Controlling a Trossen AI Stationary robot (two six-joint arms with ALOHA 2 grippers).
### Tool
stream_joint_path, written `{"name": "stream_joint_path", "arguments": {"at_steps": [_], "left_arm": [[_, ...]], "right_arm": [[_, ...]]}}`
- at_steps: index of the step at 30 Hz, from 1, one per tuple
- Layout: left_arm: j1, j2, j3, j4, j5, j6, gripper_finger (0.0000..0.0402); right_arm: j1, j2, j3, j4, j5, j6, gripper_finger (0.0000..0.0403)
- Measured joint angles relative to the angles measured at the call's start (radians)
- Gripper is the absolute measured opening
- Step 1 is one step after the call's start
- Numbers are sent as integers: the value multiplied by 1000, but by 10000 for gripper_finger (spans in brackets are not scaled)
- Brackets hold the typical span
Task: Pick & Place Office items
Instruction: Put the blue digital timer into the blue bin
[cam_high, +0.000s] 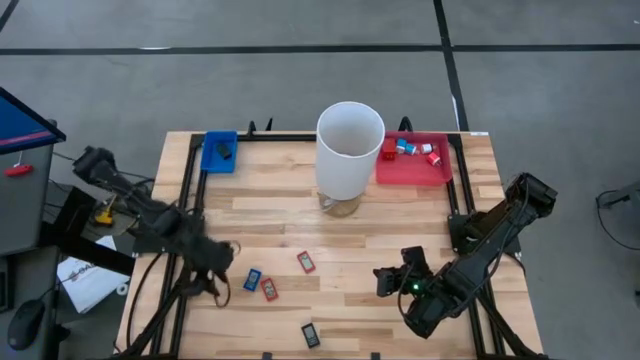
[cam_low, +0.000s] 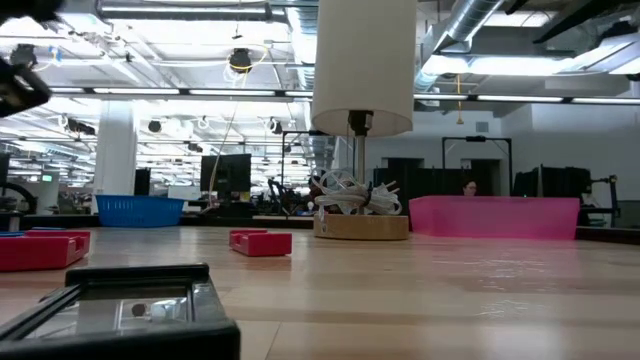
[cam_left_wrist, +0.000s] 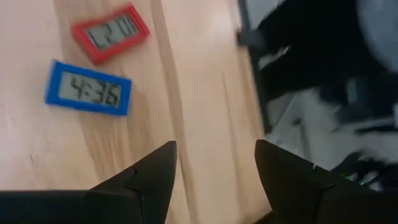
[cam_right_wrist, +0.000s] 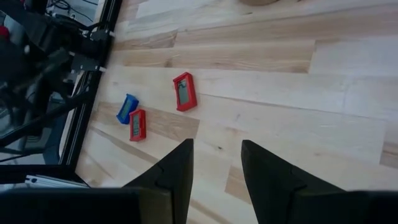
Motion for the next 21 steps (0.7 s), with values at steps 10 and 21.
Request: {"name": "stream_joint_path", "arguments": {"at_steps": [10,21], "left_arm": [[-119,284,103,1,-368,268,223],[-46,372,103,53,-393,289,351]], "right_arm": [[0,0,0,0,-1,-5,128],[22,0,0,13,-4,-7,128]]}}
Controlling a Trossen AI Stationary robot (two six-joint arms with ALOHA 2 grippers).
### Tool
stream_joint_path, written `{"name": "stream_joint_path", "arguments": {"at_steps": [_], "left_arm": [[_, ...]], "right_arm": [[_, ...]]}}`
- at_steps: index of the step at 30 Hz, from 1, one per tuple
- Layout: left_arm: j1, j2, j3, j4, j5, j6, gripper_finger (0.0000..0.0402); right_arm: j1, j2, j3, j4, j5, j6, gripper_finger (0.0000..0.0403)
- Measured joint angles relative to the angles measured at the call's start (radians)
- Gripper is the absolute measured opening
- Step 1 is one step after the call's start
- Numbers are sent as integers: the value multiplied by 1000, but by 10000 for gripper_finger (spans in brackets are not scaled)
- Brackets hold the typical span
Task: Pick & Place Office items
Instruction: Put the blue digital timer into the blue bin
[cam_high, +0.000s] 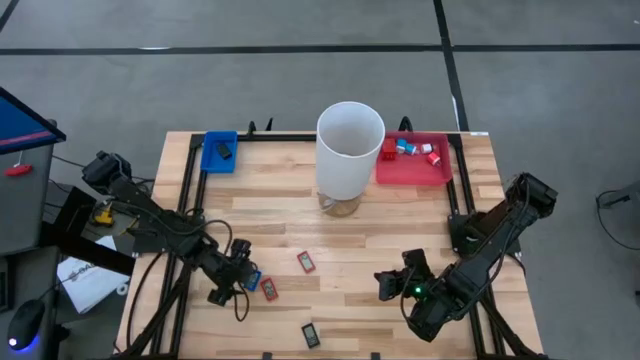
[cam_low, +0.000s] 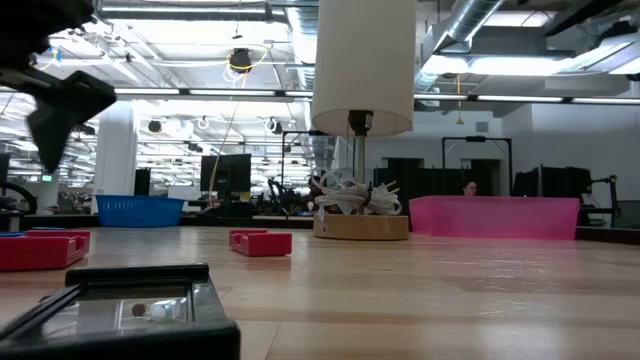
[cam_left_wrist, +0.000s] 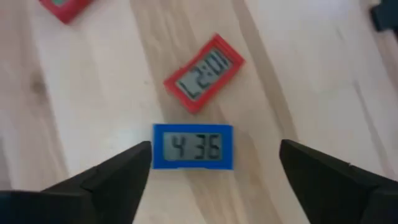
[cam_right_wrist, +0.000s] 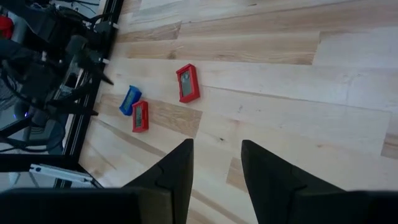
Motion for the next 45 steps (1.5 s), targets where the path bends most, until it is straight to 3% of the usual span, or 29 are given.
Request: {"name": "stream_joint_path", "arguments": {"at_steps": [6,21,36,45], "left_arm": [[33,0,-39,15,-25,28,395],[34,20,-91,125,-19,23,399],[27,206,-91,208,-34,22,391],[27,234,-87,211,-45,-11,351]], "right_arm": [[8,0,0,-6,0,0,128],[11,0,0,-1,1,2,128],[11,0,0,18,3,3,128],[11,0,0,21,3,3,128]]}}
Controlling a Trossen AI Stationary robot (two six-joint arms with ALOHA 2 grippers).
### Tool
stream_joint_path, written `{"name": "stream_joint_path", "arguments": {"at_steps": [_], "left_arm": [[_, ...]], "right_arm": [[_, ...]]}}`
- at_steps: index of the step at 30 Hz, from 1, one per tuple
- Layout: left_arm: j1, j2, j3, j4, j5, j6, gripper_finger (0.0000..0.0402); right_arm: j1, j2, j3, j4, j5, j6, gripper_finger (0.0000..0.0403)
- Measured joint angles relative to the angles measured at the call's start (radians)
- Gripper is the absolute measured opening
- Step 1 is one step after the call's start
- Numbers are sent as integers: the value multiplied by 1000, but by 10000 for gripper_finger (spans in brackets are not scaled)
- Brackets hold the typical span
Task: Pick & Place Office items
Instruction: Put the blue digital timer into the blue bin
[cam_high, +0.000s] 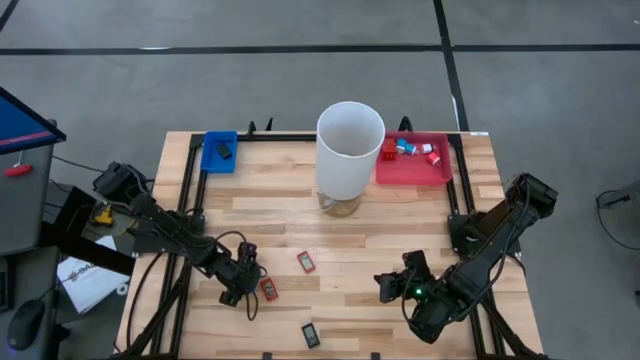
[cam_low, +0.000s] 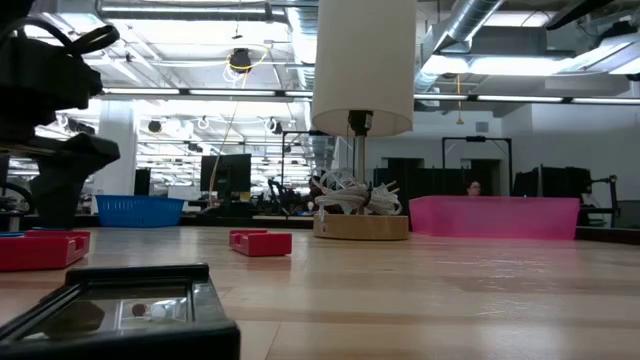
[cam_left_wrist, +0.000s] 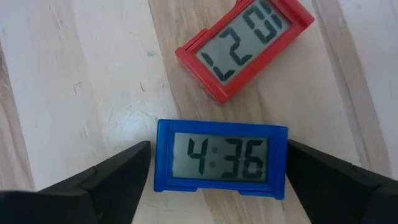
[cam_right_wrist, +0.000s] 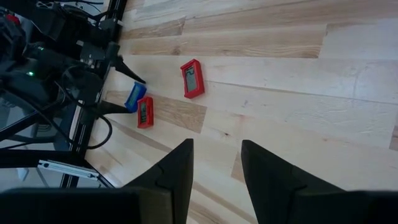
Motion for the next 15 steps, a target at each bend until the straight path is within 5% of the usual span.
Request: {"name": "stream_joint_path", "arguments": {"at_steps": [8,15], "left_arm": [[30,-4,0,-30,-22,-51,282],[148,-100,-8,-86,-113,-107,299]], "right_arm": [[0,0,0,-1,0,0,128],[0,0,0,-6,1,0,128]]}}
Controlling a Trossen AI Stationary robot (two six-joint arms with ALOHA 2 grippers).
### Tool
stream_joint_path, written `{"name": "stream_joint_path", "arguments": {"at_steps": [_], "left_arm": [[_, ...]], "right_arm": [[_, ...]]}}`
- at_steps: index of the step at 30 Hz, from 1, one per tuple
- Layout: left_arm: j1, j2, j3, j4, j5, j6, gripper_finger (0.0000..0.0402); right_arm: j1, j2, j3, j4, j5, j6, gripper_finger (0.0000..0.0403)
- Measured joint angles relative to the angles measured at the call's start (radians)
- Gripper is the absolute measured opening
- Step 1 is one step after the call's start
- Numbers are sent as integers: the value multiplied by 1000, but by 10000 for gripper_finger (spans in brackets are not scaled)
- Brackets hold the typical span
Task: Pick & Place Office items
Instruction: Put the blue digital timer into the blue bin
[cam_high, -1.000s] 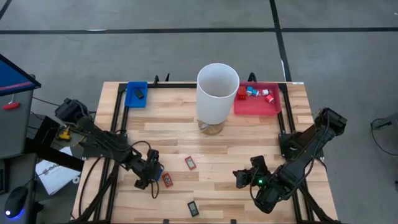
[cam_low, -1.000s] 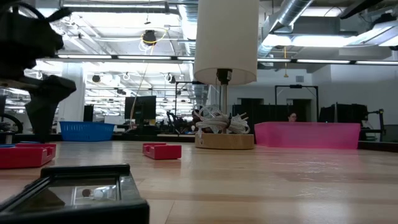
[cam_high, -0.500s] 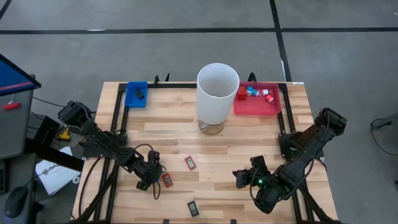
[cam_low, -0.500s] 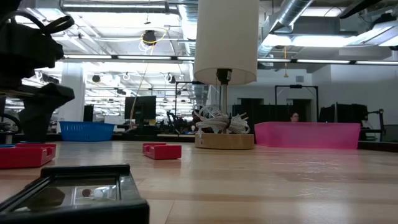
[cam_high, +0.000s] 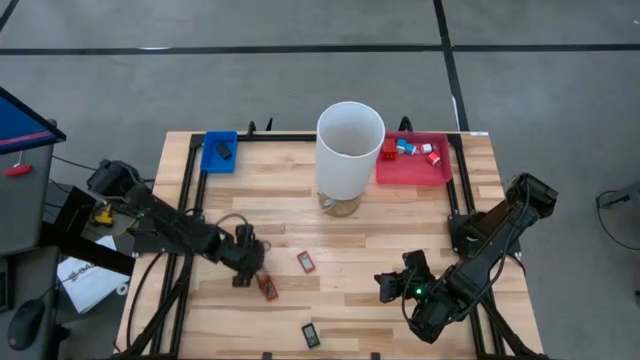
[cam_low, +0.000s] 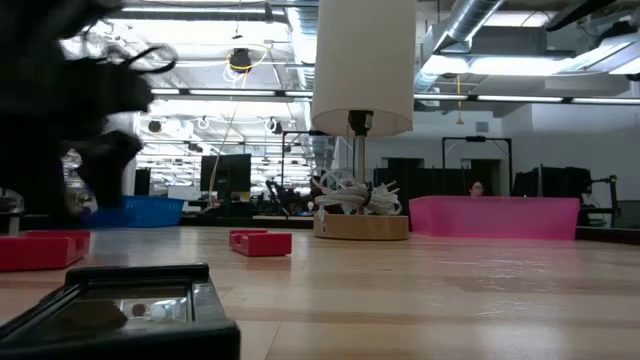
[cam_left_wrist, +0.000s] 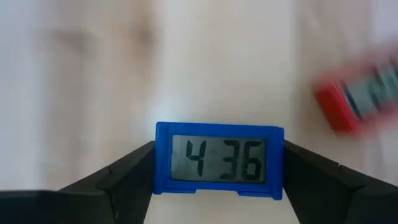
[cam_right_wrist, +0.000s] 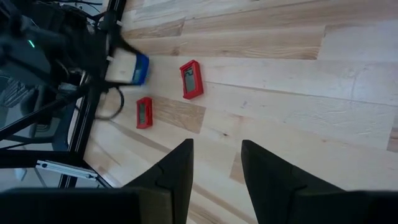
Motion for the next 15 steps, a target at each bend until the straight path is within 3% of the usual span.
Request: {"name": "stream_joint_path", "arguments": {"at_steps": [7,11,15], "left_arm": [[284,-204,1,-60,-102,-152,292],[495,-307,1,13,-110,-299,283],[690,-356,3,144,-119,-436,301]], "right_arm": [[0,0,0,-9,0,-1,128],[0,0,0,-19,30,-1,128],[0,0,0,-33,50,-2,128]]}}
